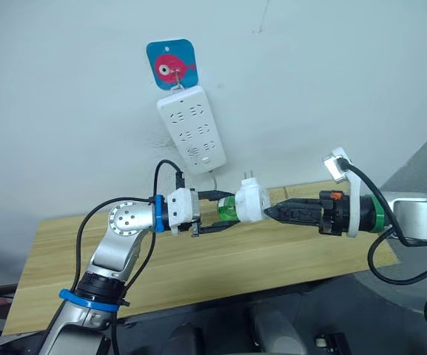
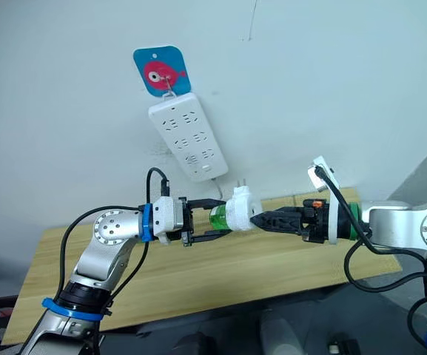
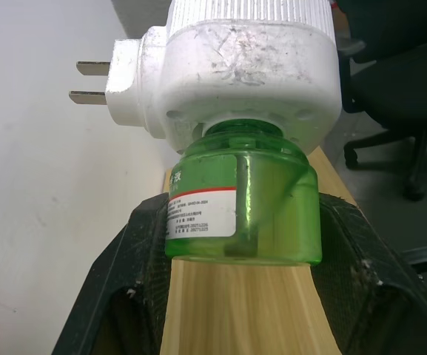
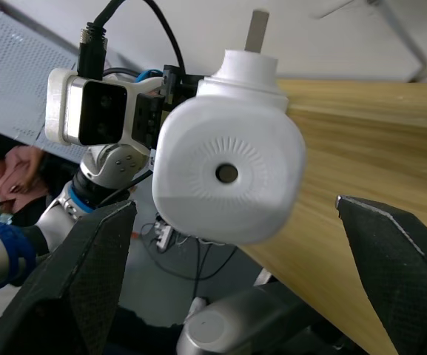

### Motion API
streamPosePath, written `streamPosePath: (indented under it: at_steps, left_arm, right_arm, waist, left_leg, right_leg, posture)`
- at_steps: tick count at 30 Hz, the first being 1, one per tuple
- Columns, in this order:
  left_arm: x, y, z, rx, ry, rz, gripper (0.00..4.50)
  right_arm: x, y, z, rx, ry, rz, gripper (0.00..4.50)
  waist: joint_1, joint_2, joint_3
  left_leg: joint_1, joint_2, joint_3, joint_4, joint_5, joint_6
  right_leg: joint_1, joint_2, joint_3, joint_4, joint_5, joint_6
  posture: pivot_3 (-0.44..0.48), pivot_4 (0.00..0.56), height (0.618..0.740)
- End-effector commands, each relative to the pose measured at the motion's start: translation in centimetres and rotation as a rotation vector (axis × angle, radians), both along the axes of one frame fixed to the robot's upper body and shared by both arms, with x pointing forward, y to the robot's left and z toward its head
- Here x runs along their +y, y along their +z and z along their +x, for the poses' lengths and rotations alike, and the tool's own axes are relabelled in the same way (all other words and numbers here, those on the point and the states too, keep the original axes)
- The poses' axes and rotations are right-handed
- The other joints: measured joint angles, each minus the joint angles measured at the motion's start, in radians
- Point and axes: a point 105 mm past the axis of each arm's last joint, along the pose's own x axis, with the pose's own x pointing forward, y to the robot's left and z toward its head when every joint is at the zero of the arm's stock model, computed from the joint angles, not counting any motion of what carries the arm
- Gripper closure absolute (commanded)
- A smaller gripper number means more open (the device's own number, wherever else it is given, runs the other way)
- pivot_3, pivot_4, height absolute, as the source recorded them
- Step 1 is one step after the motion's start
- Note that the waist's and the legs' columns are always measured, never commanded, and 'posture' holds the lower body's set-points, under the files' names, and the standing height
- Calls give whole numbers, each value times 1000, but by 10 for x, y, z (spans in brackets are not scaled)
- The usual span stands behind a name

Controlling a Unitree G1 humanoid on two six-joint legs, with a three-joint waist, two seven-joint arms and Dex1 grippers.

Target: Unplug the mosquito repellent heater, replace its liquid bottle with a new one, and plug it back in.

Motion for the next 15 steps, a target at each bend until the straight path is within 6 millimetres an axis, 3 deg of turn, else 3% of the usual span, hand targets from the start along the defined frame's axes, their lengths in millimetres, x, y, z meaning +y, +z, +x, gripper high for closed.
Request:
streamPosePath:
  at_steps: [1, 15]
  left_arm:
    - [-5, 7, -11, -68, -56, 18, 2225]
    - [-6, 9, -14, -74, -64, 21, 2225]
  right_arm:
    - [11, 3, -1, 13, 37, 38, 0]
    - [33, 0, -5, 29, 109, 60, 0]
  waist:
    - [4, 0, 0]
    - [25, 0, 0]
  left_leg:
    - [0, 0, 0, 0, 0, 0]
    - [1, 0, -1, 0, 0, 0]
  right_leg:
    - [0, 0, 0, 0, 0, 0]
    - [-1, -1, -1, 0, 1, 0]
  posture:
    - [-175, 127, 740]
    - [-164, 124, 740]
